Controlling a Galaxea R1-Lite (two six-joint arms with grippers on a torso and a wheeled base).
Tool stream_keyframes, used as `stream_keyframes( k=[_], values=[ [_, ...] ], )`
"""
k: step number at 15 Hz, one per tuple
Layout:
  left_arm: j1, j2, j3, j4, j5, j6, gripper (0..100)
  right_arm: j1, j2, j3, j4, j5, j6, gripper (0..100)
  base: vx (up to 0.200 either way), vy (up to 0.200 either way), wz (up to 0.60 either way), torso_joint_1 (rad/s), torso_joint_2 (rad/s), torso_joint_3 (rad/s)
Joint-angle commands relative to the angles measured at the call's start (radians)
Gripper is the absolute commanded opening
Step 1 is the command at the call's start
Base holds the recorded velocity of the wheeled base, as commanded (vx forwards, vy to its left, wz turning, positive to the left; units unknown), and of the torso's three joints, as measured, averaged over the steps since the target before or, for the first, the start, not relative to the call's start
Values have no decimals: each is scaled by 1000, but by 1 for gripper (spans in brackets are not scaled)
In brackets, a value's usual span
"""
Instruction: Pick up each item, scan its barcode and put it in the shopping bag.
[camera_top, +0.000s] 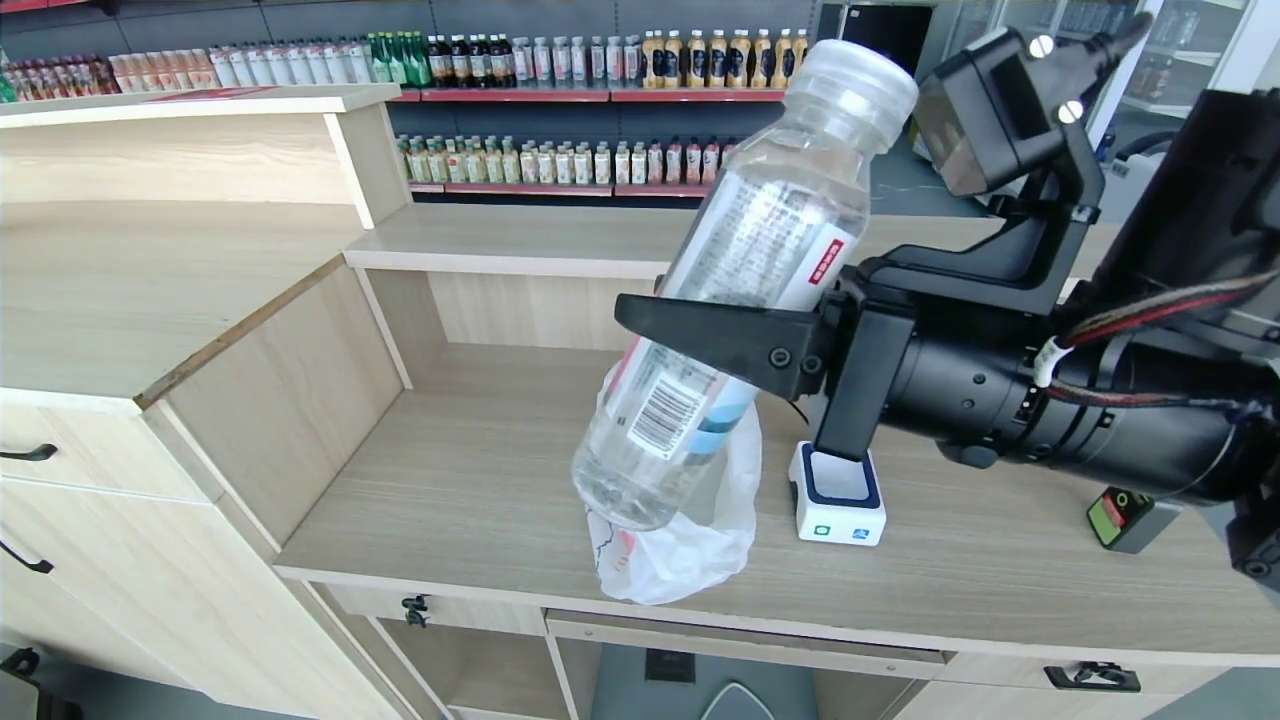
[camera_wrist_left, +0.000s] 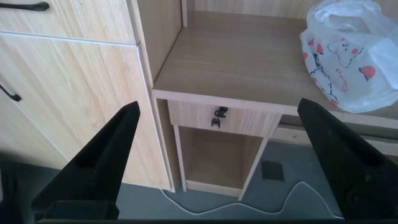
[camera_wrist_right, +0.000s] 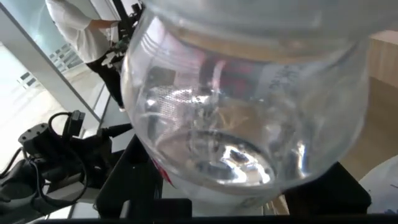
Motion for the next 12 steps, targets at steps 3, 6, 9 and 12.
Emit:
stream_keyframes(
  k=[3,6,9,12],
  values=[
    [1,0,0,0,1,-1,100,-311,-50,-10,93,-4,-181,0,0,0,0,0,0,0],
    [1,0,0,0,1,-1,100,-728,-57,128,61,100,-256,0,0,0,0,0,0,0],
    [1,0,0,0,1,-1,100,-886,-50,240,35,198,-371,0,0,0,0,0,0,0],
    [1,0,0,0,1,-1,100,-1102,35,242,58,234,-864,0,0,0,0,0,0,0]
  ],
)
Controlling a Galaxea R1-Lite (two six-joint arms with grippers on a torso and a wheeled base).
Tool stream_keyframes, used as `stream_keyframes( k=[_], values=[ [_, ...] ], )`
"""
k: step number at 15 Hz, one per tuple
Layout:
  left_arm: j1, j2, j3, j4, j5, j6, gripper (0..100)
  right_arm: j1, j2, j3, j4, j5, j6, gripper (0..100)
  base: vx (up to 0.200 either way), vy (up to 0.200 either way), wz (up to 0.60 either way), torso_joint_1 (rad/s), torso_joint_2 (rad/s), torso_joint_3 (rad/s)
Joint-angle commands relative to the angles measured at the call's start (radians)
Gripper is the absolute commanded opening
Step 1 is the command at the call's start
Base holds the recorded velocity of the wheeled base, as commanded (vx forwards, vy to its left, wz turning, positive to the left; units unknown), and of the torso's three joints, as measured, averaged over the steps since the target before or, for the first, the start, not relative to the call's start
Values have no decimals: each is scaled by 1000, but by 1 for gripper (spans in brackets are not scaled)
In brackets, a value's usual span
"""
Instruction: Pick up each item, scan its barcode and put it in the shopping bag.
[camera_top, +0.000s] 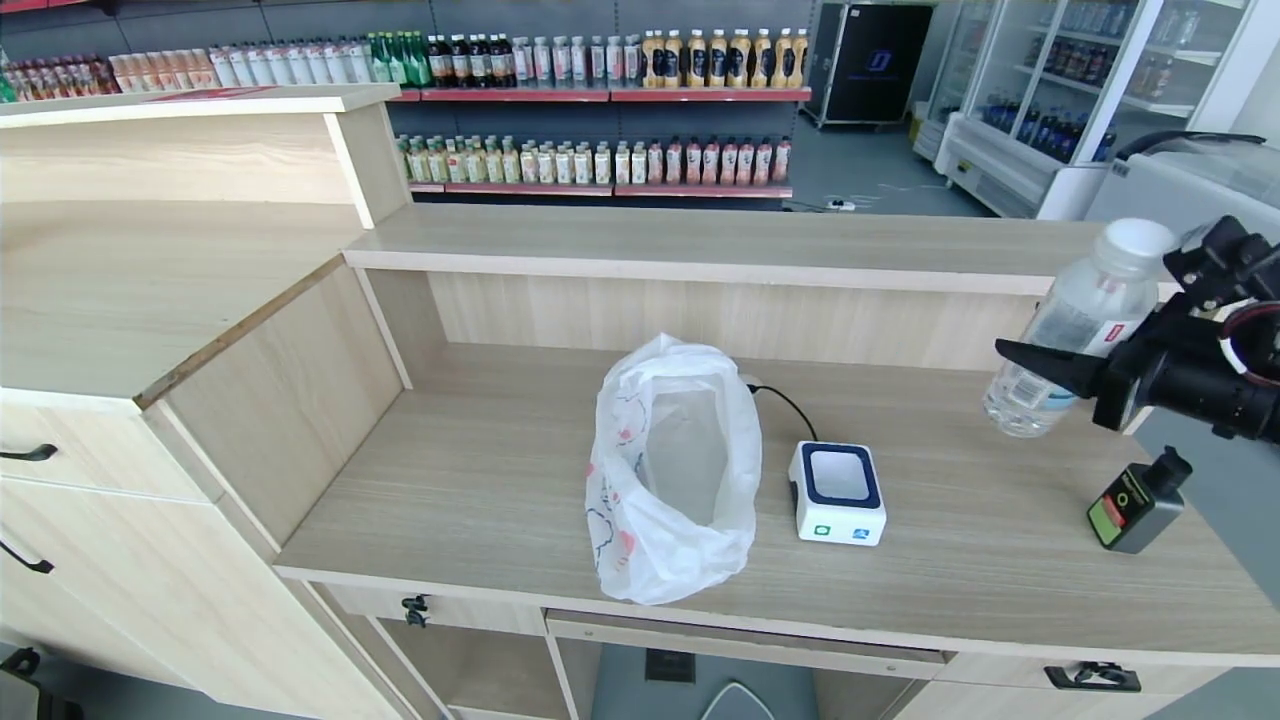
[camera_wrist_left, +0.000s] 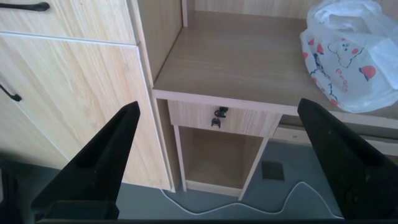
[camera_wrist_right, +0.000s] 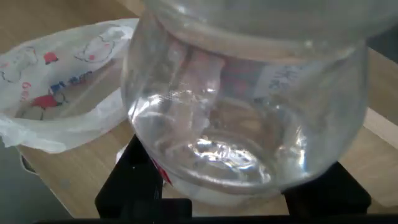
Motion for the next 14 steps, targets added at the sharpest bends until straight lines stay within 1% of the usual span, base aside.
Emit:
stream_keyframes(
  k=[1,2,3,6,9,10,12,13,14],
  values=[
    [0,0,0,0,1,0,100,-170,53,13,79,43,-235,0,0,0,0,0,0,0],
    [0,0,0,0,1,0,100,-185,44,9,132,81,-259,0,0,0,0,0,0,0],
    [0,0,0,0,1,0,100,-199,31,9,154,89,-261,0,0,0,0,0,0,0],
    [0,0,0,0,1,0,100,-199,16,9,157,83,-265,0,0,0,0,0,0,0],
    [0,0,0,0,1,0,100,-151,8,1,149,72,-270,0,0,0,600,-2,1,5],
    [0,0,0,0,1,0,100,-124,18,-6,146,42,-271,0,0,0,600,-2,-2,7],
    [0,0,0,0,1,0,100,-99,70,-14,103,25,-271,0,0,0,600,10,2,2],
    [0,0,0,0,1,0,100,-95,119,-25,82,28,-281,0,0,0,0,0,0,0],
    [0,0,0,0,1,0,100,-92,168,-48,60,28,-333,0,0,0,0,0,0,0]
  ],
)
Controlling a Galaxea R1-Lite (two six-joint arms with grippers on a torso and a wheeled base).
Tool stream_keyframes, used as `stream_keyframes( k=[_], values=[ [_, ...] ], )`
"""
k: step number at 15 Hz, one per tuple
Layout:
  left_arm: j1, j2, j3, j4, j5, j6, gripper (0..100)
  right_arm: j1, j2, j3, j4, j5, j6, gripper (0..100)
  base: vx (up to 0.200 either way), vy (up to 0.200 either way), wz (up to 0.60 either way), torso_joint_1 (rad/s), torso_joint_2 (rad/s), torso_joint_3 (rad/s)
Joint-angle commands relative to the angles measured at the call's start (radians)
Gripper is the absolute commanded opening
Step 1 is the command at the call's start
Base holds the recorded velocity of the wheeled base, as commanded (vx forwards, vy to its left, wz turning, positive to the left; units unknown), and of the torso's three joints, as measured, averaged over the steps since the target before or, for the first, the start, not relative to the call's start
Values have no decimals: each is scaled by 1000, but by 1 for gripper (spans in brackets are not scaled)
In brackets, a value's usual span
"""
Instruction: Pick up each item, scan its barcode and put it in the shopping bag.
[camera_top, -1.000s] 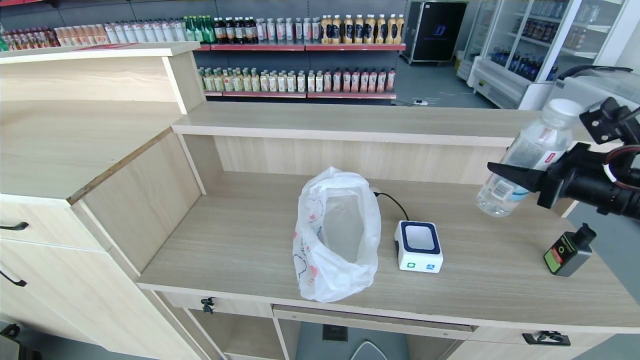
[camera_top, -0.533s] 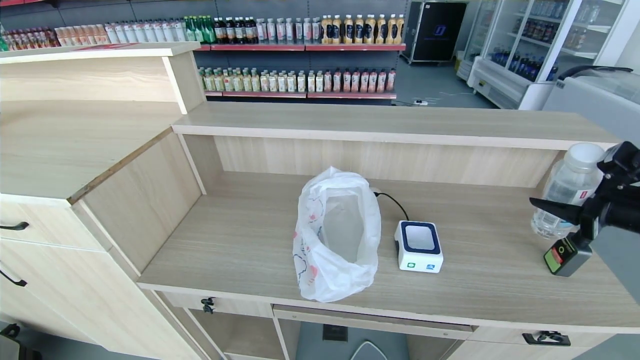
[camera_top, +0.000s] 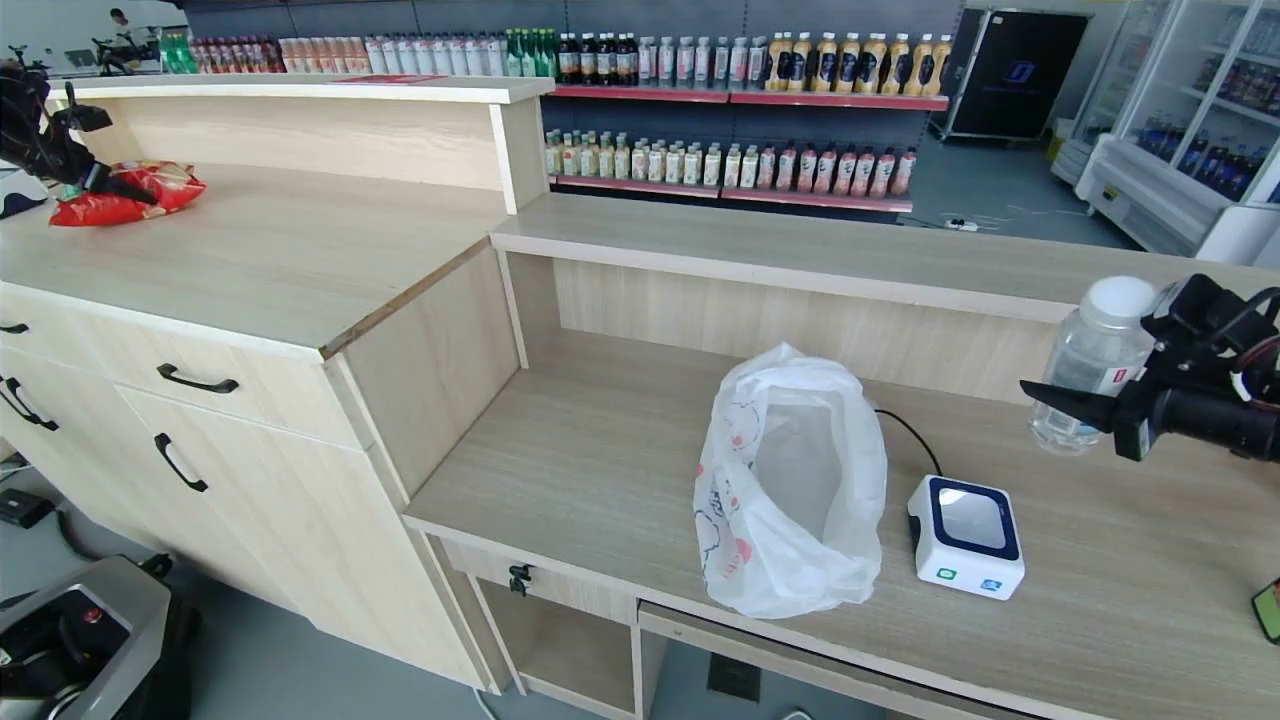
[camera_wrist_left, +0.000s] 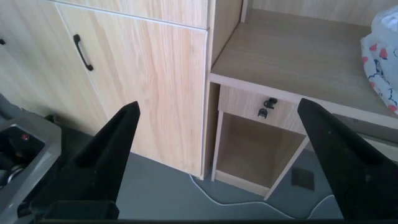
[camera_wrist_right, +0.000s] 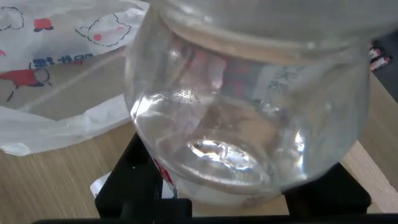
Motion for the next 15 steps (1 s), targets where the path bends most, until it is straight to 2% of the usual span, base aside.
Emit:
stream_keyframes(
  k=[1,4,5,7,10,13,15],
  values=[
    [0,0,0,0,0,-1,100,12,133,-48,-35,7,-89,0,0,0,0,0,0,0],
    [0,0,0,0,0,-1,100,15,225,-89,-57,156,-227,0,0,0,0,0,0,0],
    [0,0,0,0,0,-1,100,15,250,-101,-57,177,-273,0,0,0,0,0,0,0],
    [0,0,0,0,0,-1,100,15,294,-129,-69,236,-296,0,0,0,0,0,0,0],
    [0,0,0,0,0,-1,100,15,374,-143,-177,276,-328,0,0,0,0,0,0,0],
    [0,0,0,0,0,-1,100,17,414,-140,-226,308,-333,0,0,0,0,0,0,0],
    [0,0,0,0,0,-1,100,18,486,-146,-325,338,-344,0,0,0,0,0,0,0]
  ],
)
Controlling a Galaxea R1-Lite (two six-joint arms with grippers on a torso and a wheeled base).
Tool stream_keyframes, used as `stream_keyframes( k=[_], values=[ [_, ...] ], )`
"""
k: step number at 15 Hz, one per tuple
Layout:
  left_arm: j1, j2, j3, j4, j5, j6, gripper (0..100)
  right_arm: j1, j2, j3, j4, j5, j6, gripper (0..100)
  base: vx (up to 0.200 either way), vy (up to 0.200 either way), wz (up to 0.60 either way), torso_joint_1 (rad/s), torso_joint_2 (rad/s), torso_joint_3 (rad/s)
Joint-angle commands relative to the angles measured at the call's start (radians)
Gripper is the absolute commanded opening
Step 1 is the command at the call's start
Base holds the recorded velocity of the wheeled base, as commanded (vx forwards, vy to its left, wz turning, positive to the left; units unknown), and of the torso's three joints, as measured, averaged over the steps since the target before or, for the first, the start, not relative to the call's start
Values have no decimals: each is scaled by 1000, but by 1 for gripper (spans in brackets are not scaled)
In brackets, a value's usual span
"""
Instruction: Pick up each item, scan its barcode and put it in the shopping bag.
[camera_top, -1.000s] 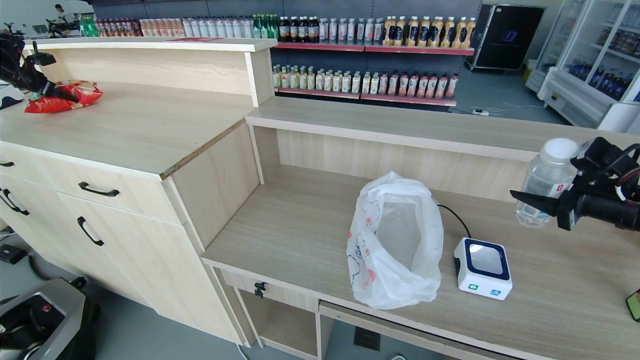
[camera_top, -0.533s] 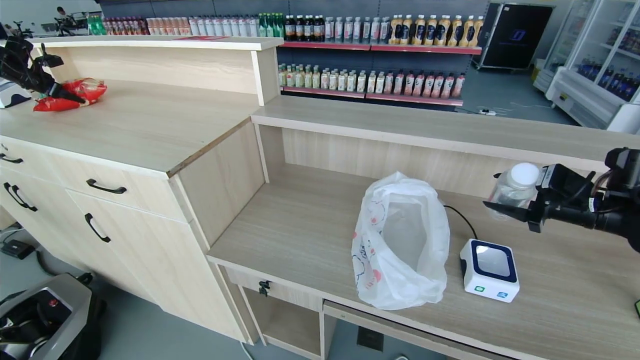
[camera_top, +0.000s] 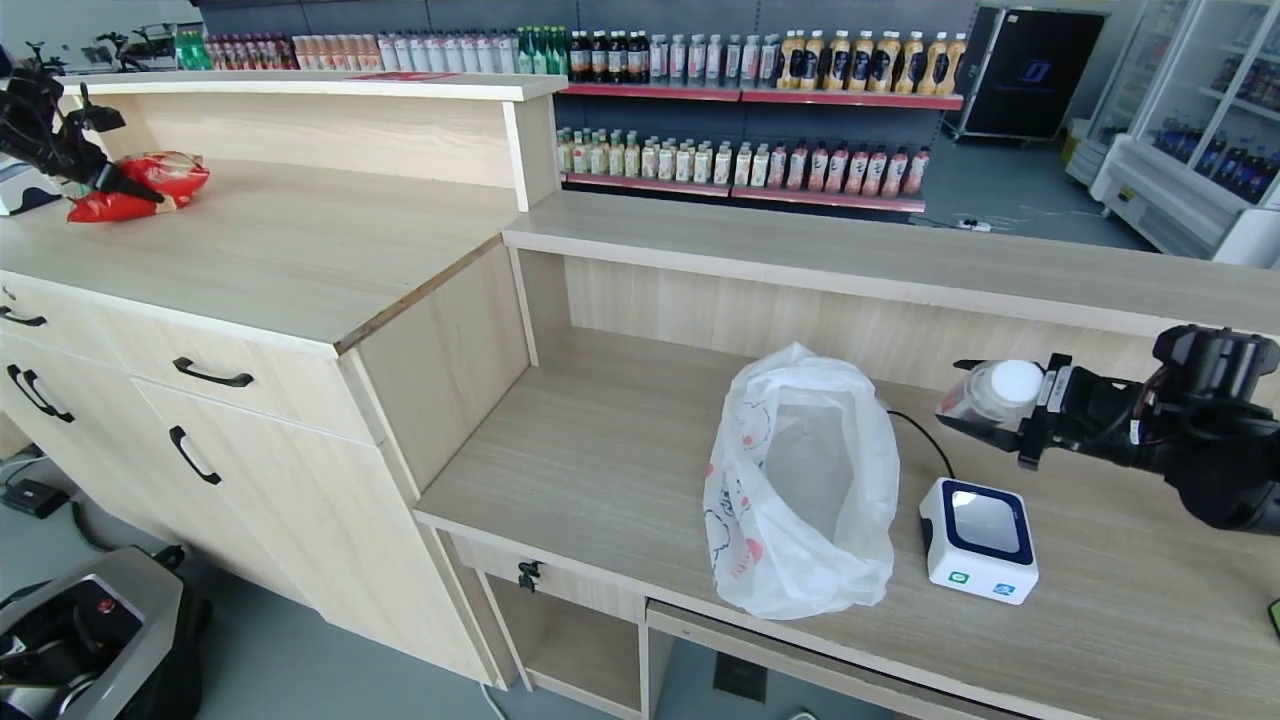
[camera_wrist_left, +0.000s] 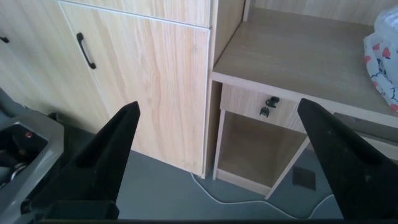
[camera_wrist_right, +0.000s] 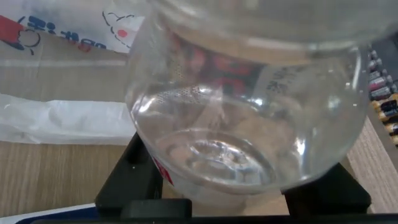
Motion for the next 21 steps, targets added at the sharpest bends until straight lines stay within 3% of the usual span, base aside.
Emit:
stream_keyframes(
  k=[1,5,21],
  values=[
    [0,0,0,0,0,0,100,7,78,-4,-48,11,-1,0,0,0,0,0,0,0],
    [0,0,0,0,0,0,100,12,130,-4,-74,59,-9,0,0,0,0,0,0,0],
    [0,0,0,0,0,0,100,21,199,-76,-78,56,-69,0,0,0,0,0,0,0]
  ],
)
